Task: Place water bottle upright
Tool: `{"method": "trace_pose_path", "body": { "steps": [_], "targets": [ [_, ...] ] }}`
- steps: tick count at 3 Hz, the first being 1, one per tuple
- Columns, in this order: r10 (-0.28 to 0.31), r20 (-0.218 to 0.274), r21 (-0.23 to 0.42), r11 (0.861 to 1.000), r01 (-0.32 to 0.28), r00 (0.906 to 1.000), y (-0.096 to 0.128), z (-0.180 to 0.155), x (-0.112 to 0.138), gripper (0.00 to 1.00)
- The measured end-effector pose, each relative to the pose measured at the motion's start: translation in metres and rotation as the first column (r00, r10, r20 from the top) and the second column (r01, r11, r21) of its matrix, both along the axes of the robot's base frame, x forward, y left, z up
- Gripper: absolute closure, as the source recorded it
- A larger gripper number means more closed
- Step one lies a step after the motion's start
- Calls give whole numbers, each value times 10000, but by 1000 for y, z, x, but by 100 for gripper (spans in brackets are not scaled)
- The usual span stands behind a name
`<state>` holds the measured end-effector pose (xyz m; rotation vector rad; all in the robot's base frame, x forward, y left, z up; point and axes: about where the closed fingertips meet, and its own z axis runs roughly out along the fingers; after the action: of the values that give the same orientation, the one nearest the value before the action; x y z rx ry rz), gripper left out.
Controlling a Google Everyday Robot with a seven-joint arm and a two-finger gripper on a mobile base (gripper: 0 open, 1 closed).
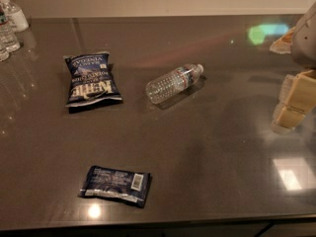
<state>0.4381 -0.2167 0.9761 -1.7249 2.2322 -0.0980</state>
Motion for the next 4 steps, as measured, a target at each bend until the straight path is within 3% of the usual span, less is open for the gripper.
{"method": "trace_pose_path", "body": {
  "steps": [2,4],
  "targets": [
    [-69,136,-194,9998,71,9999,1,0,2,0],
    [962,158,-42,9954,-961,9952,16,-16,41,0]
  ]
}}
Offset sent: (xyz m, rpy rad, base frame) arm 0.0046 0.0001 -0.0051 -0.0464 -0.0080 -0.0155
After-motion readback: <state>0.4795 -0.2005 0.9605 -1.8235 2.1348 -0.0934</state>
